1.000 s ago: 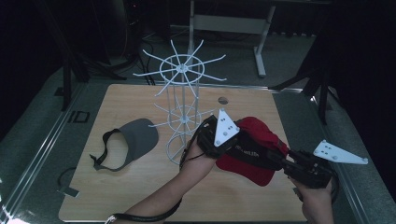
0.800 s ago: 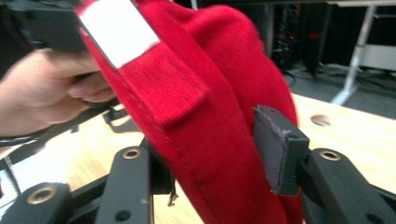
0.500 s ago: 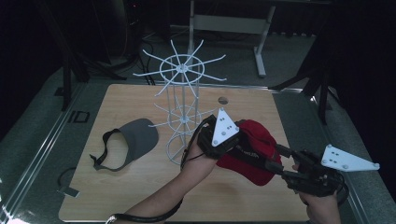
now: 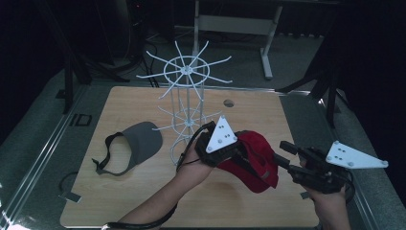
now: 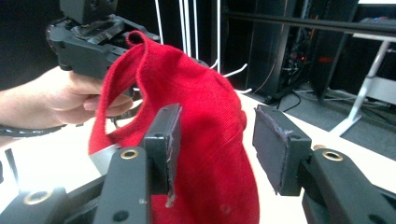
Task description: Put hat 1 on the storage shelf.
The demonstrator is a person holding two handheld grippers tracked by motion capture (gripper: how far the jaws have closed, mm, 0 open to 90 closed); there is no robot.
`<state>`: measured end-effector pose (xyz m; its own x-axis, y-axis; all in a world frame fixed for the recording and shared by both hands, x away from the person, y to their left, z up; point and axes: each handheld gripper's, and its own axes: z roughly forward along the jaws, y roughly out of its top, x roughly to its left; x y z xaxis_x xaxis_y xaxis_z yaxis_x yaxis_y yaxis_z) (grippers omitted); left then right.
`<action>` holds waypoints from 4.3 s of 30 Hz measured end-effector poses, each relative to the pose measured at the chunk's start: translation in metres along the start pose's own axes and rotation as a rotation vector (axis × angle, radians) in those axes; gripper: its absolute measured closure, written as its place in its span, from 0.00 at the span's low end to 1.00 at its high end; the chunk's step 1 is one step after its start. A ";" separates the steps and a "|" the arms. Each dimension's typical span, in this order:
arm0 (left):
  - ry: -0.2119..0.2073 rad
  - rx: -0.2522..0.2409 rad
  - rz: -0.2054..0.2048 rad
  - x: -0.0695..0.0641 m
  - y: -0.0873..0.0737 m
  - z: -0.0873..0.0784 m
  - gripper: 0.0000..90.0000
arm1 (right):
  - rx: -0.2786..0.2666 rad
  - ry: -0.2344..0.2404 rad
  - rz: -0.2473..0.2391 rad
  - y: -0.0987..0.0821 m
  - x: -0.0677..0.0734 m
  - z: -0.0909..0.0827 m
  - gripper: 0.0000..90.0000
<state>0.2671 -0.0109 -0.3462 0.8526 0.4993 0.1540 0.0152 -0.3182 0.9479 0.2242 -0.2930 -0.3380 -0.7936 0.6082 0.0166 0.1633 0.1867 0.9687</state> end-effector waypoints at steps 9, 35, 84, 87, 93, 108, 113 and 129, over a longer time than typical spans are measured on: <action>-0.114 0.012 0.066 -0.009 -0.003 -0.007 0.97 | 0.070 0.087 -0.043 0.000 0.003 0.020 0.62; -0.159 -0.020 0.054 -0.003 -0.006 -0.011 0.95 | 0.062 0.036 -0.083 0.007 0.014 0.015 0.94; 0.052 -0.040 -0.123 0.001 -0.089 -0.089 0.17 | -0.062 -0.212 -0.014 0.062 -0.020 -0.005 0.94; 0.039 -0.029 -0.123 0.000 -0.100 -0.092 0.17 | -0.071 -0.227 -0.026 0.070 -0.021 -0.005 0.94; 0.002 0.004 -0.128 -0.006 -0.124 -0.094 0.17 | -0.099 -0.240 -0.026 0.088 -0.024 -0.004 0.94; 0.076 0.045 -0.187 -0.005 -0.194 -0.103 0.17 | -0.131 -0.283 -0.018 0.129 -0.039 0.015 0.94; 0.122 0.047 -0.221 0.000 -0.215 -0.114 0.17 | -0.129 -0.303 -0.013 0.141 -0.044 0.025 0.94; 0.156 0.068 -0.250 0.004 -0.232 -0.117 0.17 | -0.072 -0.284 -0.010 0.138 -0.044 0.063 0.94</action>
<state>0.2060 0.1589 -0.5334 0.7277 0.6850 -0.0355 0.2540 -0.2210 0.9416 0.3185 -0.2451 -0.2207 -0.5973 0.8002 -0.0535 0.1061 0.1450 0.9837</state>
